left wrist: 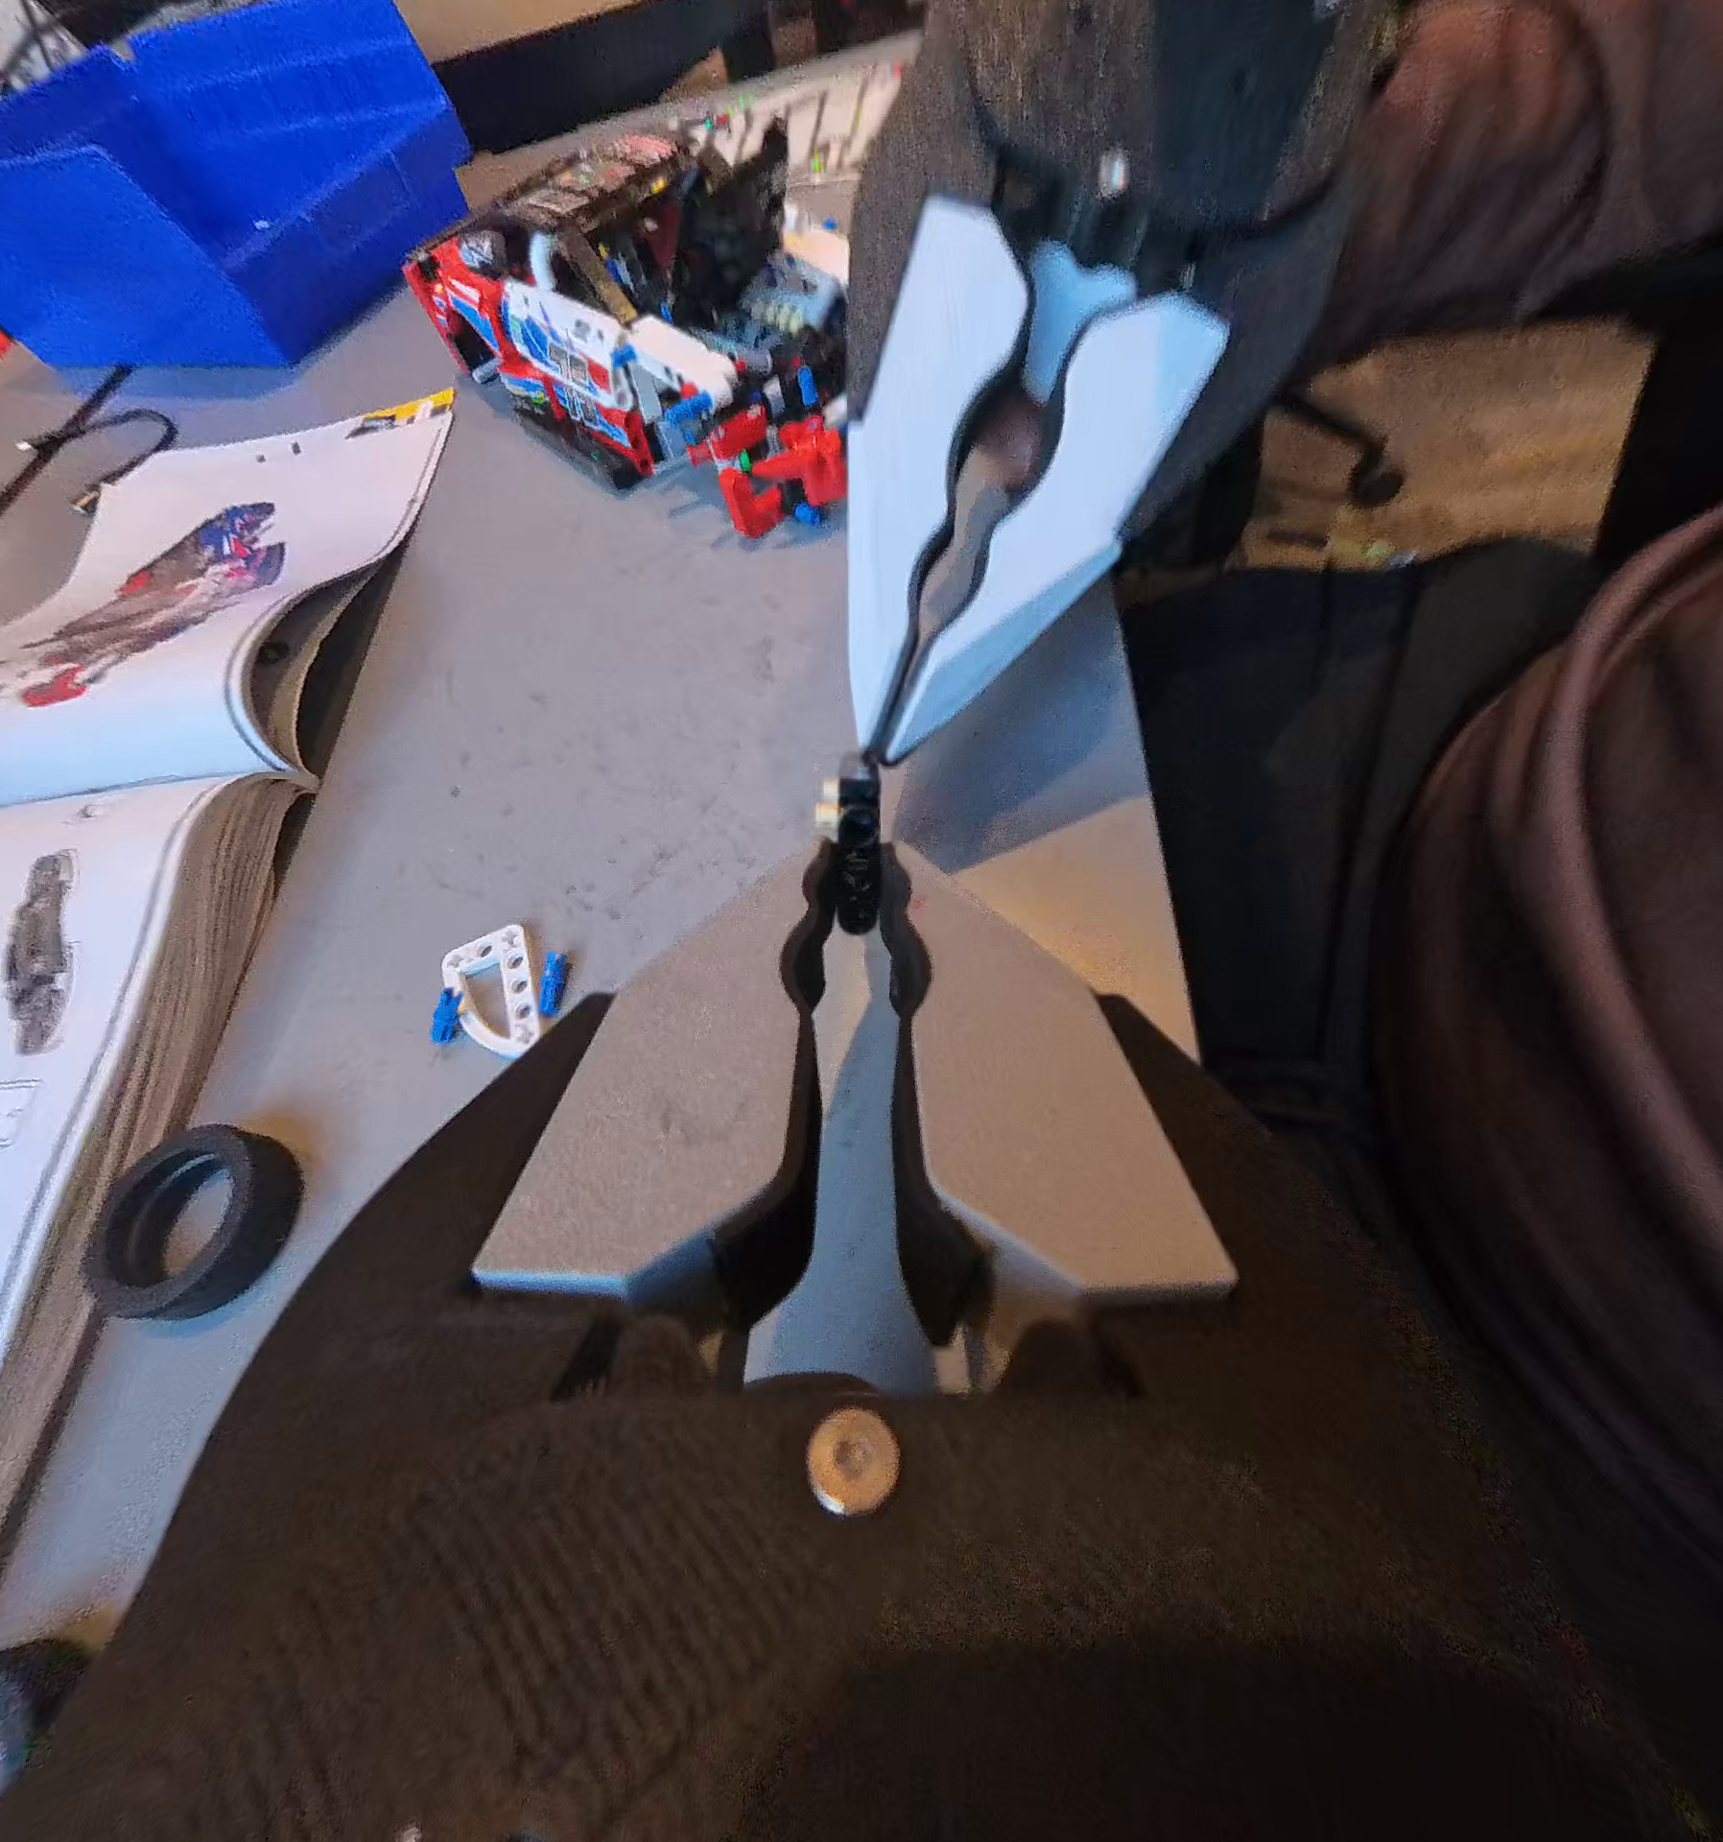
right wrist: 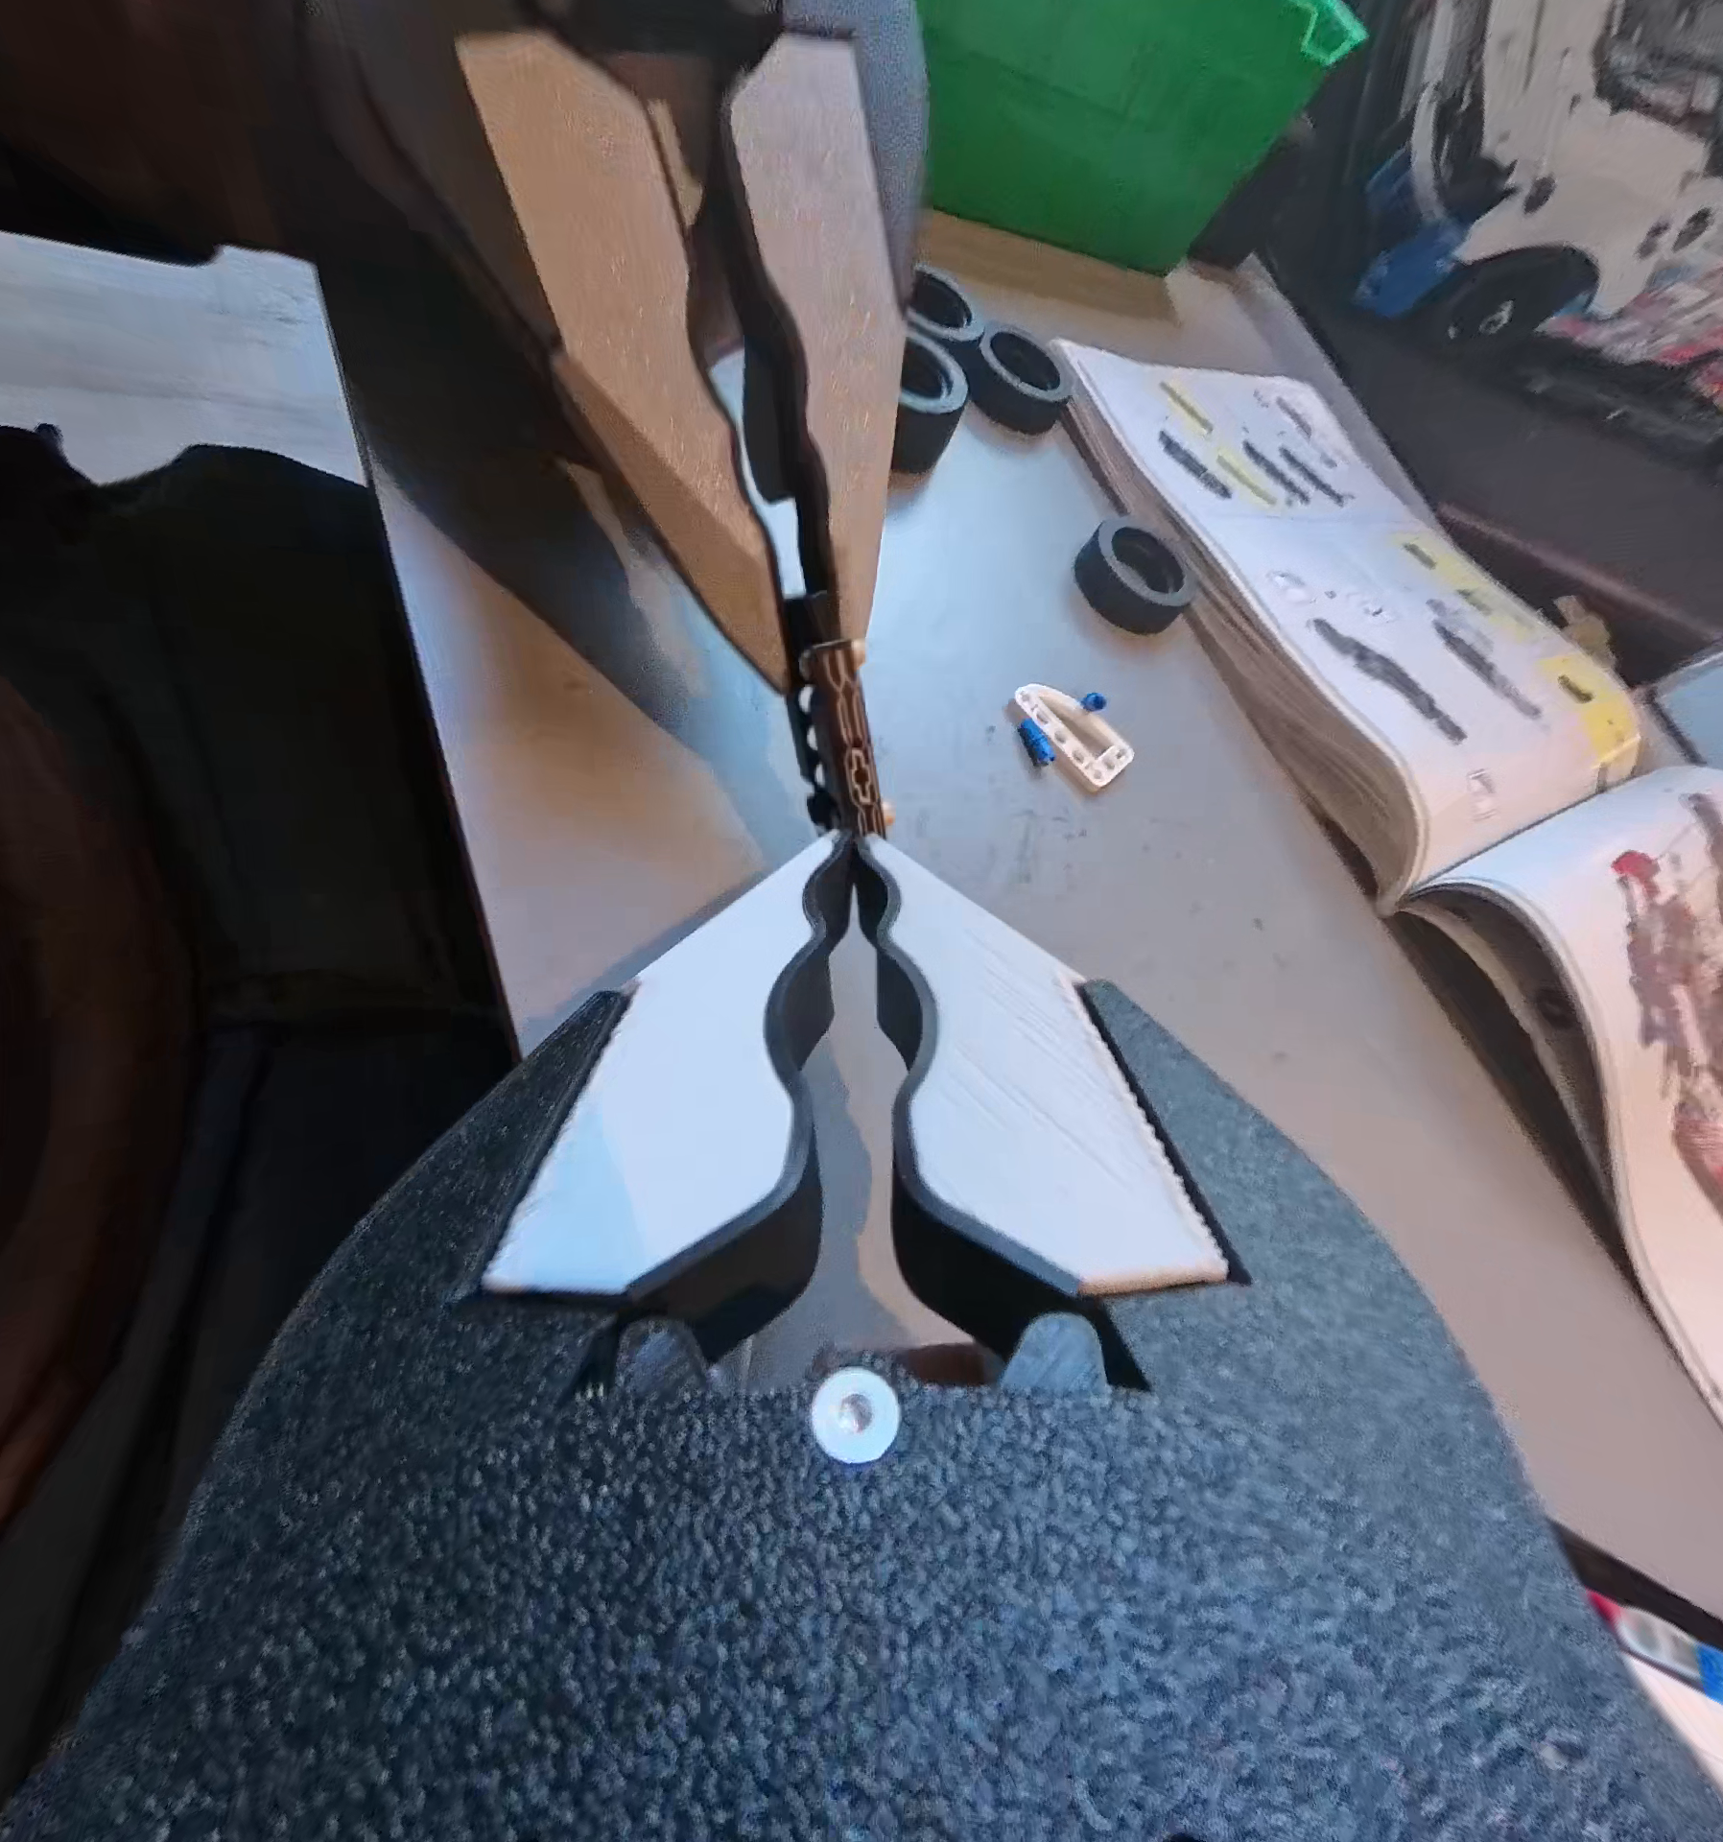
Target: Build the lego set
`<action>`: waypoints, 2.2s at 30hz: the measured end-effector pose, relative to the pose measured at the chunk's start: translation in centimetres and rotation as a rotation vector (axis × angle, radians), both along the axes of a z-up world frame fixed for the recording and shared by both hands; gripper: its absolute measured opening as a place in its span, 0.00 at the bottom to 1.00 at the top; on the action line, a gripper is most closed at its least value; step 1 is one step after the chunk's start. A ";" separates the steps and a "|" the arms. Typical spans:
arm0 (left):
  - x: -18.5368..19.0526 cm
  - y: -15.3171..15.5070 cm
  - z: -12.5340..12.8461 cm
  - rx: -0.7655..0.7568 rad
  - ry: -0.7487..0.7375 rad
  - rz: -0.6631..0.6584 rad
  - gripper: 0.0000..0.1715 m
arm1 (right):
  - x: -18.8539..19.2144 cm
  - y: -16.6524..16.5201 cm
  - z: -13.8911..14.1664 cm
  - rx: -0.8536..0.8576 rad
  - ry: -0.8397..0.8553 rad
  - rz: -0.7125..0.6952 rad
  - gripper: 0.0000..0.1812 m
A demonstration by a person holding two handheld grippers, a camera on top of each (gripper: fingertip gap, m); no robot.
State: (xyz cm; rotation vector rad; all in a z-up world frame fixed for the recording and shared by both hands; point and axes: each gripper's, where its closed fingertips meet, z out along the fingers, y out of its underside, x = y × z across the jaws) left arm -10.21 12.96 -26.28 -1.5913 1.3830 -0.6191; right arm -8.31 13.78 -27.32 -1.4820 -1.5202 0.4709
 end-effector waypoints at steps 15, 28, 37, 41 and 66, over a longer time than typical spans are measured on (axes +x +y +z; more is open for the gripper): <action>0.5 -1.7 -0.4 -0.087 0.111 -0.029 0.03 | -2.1 -2.2 1.4 -0.052 0.052 0.087 0.05; 0.2 -0.7 2.0 -0.189 -0.126 0.053 0.03 | -2.5 -1.1 4.1 -0.441 0.329 0.061 0.04; 0.2 0.2 2.9 -0.407 -0.337 0.084 0.04 | -2.7 0.0 4.9 -0.613 0.449 0.022 0.04; 0.3 1.0 3.4 -0.469 -0.441 0.134 0.04 | -2.7 0.9 5.4 -0.718 0.532 -0.001 0.03; -0.3 3.1 0.5 -0.702 -0.344 0.199 0.03 | -2.6 4.4 4.2 -1.150 0.581 -0.051 0.01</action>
